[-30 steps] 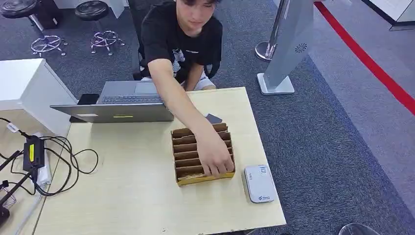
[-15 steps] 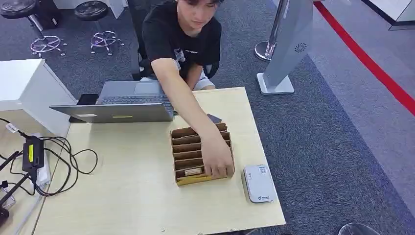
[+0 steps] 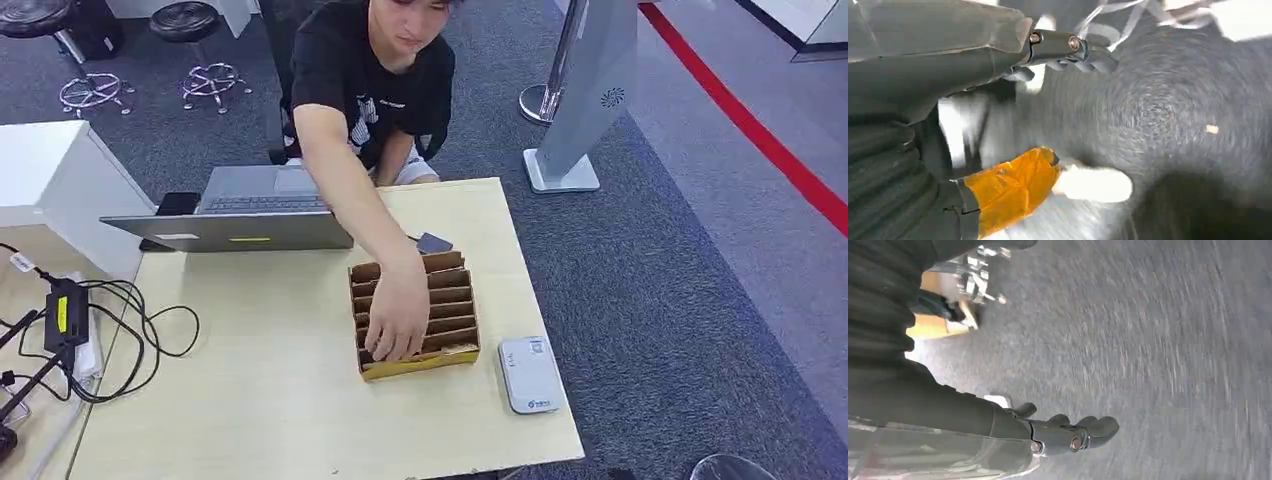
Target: Pass the card to the sensor for recognition and then transmit it.
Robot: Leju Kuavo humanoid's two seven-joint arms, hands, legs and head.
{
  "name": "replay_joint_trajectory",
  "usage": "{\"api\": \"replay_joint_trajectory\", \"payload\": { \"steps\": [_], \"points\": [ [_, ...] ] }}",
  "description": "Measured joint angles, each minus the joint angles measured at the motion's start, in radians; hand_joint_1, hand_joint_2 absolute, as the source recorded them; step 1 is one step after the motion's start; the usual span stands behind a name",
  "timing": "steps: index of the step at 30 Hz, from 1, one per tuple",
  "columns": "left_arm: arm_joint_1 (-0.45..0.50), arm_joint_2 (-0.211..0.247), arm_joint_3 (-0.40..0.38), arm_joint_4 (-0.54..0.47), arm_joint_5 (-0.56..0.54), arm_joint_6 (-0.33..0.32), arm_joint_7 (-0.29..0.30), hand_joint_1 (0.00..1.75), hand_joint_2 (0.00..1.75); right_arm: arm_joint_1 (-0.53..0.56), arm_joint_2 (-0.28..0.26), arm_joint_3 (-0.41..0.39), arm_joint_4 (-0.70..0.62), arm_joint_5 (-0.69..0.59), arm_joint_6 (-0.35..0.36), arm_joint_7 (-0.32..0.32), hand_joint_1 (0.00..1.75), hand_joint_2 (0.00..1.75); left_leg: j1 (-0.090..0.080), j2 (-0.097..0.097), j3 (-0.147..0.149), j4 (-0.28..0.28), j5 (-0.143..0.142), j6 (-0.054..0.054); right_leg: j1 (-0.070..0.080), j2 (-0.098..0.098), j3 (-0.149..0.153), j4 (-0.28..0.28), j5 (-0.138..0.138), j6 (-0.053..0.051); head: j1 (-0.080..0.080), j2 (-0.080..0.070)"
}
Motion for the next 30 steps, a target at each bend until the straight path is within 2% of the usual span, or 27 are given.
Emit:
{"api": "replay_joint_trajectory", "payload": {
  "steps": [2,3,4,6,7,8,9,11,12,13,17,19,22,24,25,28,29,30],
  "points": [
    [0.002,-0.019,-0.097,0.0,-0.122,-0.019,-0.013,0.0,1.75,-0.001,0.0,0.003,0.0,0.025,0.133,0.049,0.0,1.75,0.0,-0.001,-0.001,0.001,-0.001,0.001,0.0,-0.001,0.0,0.0,0.0,0.0,-0.001,0.0],
    [-0.008,-0.028,-0.145,0.0,-0.156,-0.027,-0.006,0.0,1.75,0.0,0.0,-0.002,-0.002,0.008,0.13,0.074,0.0,1.75,0.0,-0.004,-0.002,0.001,0.0,0.001,0.0,-0.004,0.0,-0.001,0.0,0.0,0.001,0.0],
    [-0.011,-0.037,-0.179,0.0,-0.157,-0.03,0.013,0.0,1.75,0.0,0.005,-0.01,-0.001,-0.011,0.093,0.074,0.0,1.75,-0.001,-0.004,-0.001,0.001,-0.001,0.001,-0.001,-0.005,0.001,0.0,0.0,0.0,0.0,0.0],
    [-0.016,-0.048,-0.223,0.0,-0.147,-0.019,0.037,0.0,1.75,-0.002,0.003,-0.038,-0.002,-0.057,-0.091,0.051,0.0,1.75,-0.002,-0.003,0.0,0.0,-0.001,0.001,-0.002,-0.004,0.001,0.0,0.0,0.001,-0.002,0.0],
    [-0.016,-0.049,-0.235,0.0,-0.131,-0.01,0.042,0.0,1.75,-0.003,0.0,-0.053,-0.002,-0.067,-0.148,0.04,0.0,1.75,-0.002,-0.003,0.0,0.0,-0.001,0.001,-0.002,-0.004,0.001,0.0,0.0,0.001,0.0,0.0],
    [-0.015,-0.051,-0.239,0.0,-0.113,-0.006,0.043,0.0,1.75,-0.004,0.0,-0.068,-0.002,-0.065,-0.169,0.03,0.0,1.75,-0.001,-0.003,0.0,0.0,0.0,0.001,-0.002,-0.004,0.001,0.0,0.0,0.001,0.0,0.0],
    [-0.013,-0.051,-0.239,0.0,-0.09,-0.004,0.034,0.0,1.75,-0.004,-0.004,-0.074,-0.002,-0.043,-0.137,0.027,0.0,1.75,-0.001,-0.003,0.0,0.0,0.0,0.001,-0.001,-0.003,0.001,0.0,0.0,0.0,0.0,0.0],
    [-0.018,-0.047,-0.237,0.0,-0.059,-0.01,-0.003,0.0,1.75,-0.003,-0.005,-0.067,-0.002,0.036,0.053,0.036,0.0,1.75,0.0,-0.002,0.0,0.0,0.0,0.001,0.0,-0.002,0.001,0.0,0.0,0.0,0.0,0.0],
    [-0.02,-0.045,-0.237,0.0,-0.053,-0.012,-0.014,0.0,1.75,-0.003,-0.003,-0.057,-0.002,0.051,0.124,0.037,0.0,1.75,-0.001,-0.002,0.0,0.0,-0.001,0.001,0.0,-0.002,0.001,0.0,0.0,0.0,0.0,0.0],
    [-0.02,-0.043,-0.236,0.0,-0.05,-0.013,-0.02,0.0,1.75,-0.002,-0.003,-0.05,0.001,0.055,0.156,0.039,0.0,1.75,-0.001,-0.002,0.0,0.0,-0.001,0.001,-0.001,-0.002,0.0,0.0,0.0,0.0,0.0,0.0],
    [-0.02,-0.041,-0.235,0.0,-0.045,-0.013,-0.026,0.0,1.75,0.0,0.018,-0.037,0.007,0.062,0.162,0.041,0.0,1.75,0.0,-0.002,0.0,-0.001,0.0,0.001,0.0,-0.002,0.0,0.001,0.0,0.0,-0.001,0.0],
    [-0.02,-0.04,-0.231,0.0,-0.018,-0.016,-0.029,0.0,1.75,0.0,0.015,-0.034,0.006,0.058,0.112,0.056,0.0,1.75,0.0,-0.002,0.0,-0.001,0.0,0.001,0.0,-0.002,0.0,0.001,0.0,0.0,0.0,0.0],
    [-0.013,-0.039,-0.177,0.0,0.094,-0.014,-0.025,0.0,1.75,-0.001,0.011,-0.058,0.0,-0.009,-0.096,0.043,0.0,1.75,-0.001,-0.002,0.0,0.0,0.0,0.001,-0.001,-0.002,0.0,0.001,0.0,0.0,-0.001,0.0],
    [-0.011,-0.037,-0.152,0.0,0.129,-0.006,-0.027,0.0,1.75,-0.002,0.006,-0.073,-0.001,-0.029,-0.128,0.033,0.0,1.75,-0.001,-0.002,0.0,0.0,0.0,0.001,-0.001,-0.002,0.0,0.001,0.0,0.0,-0.001,0.0],
    [-0.008,-0.034,-0.125,0.0,0.154,0.011,-0.031,0.0,1.75,-0.004,0.002,-0.088,-0.003,-0.034,-0.116,0.025,1.73,1.75,-0.001,-0.002,0.0,0.0,0.0,0.001,-0.001,-0.002,0.0,0.001,0.0,0.0,-0.001,0.0],
    [-0.006,-0.026,-0.072,0.0,0.16,0.041,-0.055,0.0,1.75,-0.004,-0.001,-0.098,-0.002,0.028,0.035,0.035,1.75,1.75,-0.001,-0.002,0.001,0.0,0.0,0.001,-0.001,-0.002,0.0,0.0,0.0,0.0,0.0,0.0],
    [-0.008,-0.024,-0.064,0.0,0.15,0.049,-0.061,0.0,1.75,-0.002,0.0,-0.091,-0.002,0.052,0.061,0.036,1.75,1.75,-0.001,-0.002,0.001,0.0,0.0,0.001,-0.001,-0.002,0.0,0.0,0.0,0.0,0.0,0.0],
    [-0.009,-0.023,-0.059,0.0,0.141,0.057,-0.063,0.0,1.75,-0.001,0.0,-0.087,-0.002,0.048,0.056,0.034,1.75,1.75,-0.002,-0.002,0.001,0.0,0.0,0.001,-0.001,-0.002,0.0,0.0,0.0,0.0,0.0,0.0]
  ]
}}
